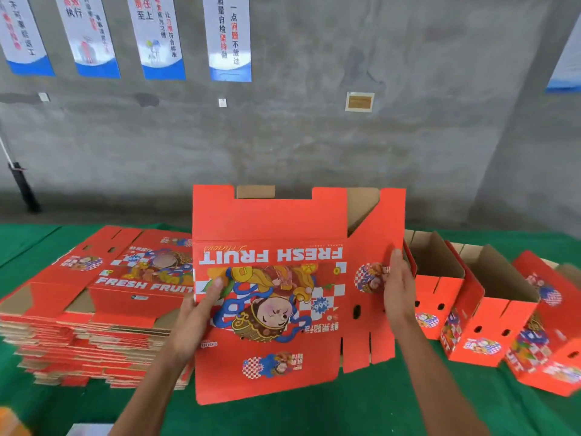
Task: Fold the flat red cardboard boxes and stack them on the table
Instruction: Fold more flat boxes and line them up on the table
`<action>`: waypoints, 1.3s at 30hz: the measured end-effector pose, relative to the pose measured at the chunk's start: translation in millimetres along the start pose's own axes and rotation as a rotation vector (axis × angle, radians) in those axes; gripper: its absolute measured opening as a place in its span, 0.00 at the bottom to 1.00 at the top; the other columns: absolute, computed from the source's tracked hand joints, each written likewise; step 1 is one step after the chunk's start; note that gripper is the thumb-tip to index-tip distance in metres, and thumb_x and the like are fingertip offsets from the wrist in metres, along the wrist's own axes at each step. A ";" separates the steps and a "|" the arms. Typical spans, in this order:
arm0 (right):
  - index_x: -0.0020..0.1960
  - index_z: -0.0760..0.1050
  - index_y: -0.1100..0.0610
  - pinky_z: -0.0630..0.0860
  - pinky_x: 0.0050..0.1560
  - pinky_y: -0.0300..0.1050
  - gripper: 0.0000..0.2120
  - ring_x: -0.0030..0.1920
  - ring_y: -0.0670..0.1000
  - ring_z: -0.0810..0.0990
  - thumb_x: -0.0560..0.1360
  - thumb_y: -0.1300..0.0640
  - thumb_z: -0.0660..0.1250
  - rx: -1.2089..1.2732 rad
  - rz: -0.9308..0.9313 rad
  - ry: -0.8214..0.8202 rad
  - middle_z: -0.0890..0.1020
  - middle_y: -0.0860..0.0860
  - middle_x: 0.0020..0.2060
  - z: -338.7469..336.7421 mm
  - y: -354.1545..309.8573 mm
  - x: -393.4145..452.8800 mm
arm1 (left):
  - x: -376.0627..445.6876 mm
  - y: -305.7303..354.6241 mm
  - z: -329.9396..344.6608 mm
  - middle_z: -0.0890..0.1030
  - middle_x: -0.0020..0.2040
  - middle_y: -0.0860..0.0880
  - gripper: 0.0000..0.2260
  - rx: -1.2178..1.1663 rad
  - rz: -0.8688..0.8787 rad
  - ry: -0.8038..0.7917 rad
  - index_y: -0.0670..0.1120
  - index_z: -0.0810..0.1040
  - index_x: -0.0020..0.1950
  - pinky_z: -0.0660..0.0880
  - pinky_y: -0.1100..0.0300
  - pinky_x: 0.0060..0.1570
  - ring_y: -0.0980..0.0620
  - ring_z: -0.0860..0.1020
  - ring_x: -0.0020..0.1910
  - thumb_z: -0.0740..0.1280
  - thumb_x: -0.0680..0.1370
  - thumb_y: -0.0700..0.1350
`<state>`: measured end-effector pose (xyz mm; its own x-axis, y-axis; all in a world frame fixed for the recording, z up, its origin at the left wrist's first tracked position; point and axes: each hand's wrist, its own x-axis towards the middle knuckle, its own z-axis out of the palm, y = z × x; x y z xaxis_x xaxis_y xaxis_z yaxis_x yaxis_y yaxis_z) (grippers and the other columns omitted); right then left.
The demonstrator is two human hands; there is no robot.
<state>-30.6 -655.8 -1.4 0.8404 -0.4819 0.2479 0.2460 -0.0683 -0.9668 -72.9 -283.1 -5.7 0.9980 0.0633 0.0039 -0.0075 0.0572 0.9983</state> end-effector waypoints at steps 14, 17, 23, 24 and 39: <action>0.53 0.83 0.33 0.79 0.57 0.44 0.25 0.53 0.44 0.86 0.85 0.34 0.46 -0.196 0.248 -0.435 0.88 0.44 0.49 -52.8 46.0 -64.0 | -16.8 -109.6 65.2 0.84 0.62 0.38 0.32 -0.267 -0.211 -0.103 0.49 0.84 0.64 0.84 0.49 0.52 0.37 0.83 0.61 0.51 0.82 0.70; 0.51 0.82 0.40 0.80 0.60 0.53 0.17 0.56 0.51 0.84 0.87 0.45 0.55 -0.288 0.300 -0.390 0.87 0.47 0.49 -62.0 70.2 -61.2 | -25.0 -130.0 62.2 0.85 0.60 0.39 0.31 -0.226 -0.179 0.007 0.47 0.77 0.70 0.84 0.50 0.46 0.38 0.84 0.57 0.55 0.79 0.68; 0.54 0.80 0.25 0.76 0.53 0.29 0.24 0.53 0.32 0.82 0.88 0.39 0.46 -0.101 0.465 -0.581 0.85 0.32 0.51 -50.7 57.1 -61.0 | -23.0 -127.8 69.3 0.82 0.64 0.38 0.29 -0.168 -0.061 0.075 0.51 0.77 0.69 0.79 0.46 0.58 0.42 0.83 0.59 0.59 0.77 0.69; 0.57 0.76 0.21 0.74 0.54 0.26 0.21 0.56 0.27 0.79 0.88 0.42 0.48 -0.058 0.472 -0.604 0.81 0.25 0.53 -50.6 55.2 -61.6 | -22.9 -125.1 69.9 0.82 0.64 0.39 0.25 -0.158 -0.034 0.065 0.55 0.78 0.67 0.80 0.48 0.58 0.44 0.82 0.60 0.58 0.79 0.68; 0.76 0.68 0.54 0.65 0.77 0.61 0.23 0.75 0.56 0.70 0.85 0.45 0.62 -0.162 0.385 -0.265 0.72 0.53 0.74 -65.0 75.8 -26.0 | -4.7 -79.5 59.0 0.65 0.82 0.49 0.22 0.569 0.774 -0.033 0.50 0.72 0.77 0.54 0.51 0.80 0.42 0.59 0.82 0.48 0.87 0.48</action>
<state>-65.2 -705.3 -85.1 0.9546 -0.2616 -0.1428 -0.1673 -0.0737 -0.9831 -73.3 -346.7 -81.6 0.7303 -0.1484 0.6668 -0.6423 -0.4816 0.5963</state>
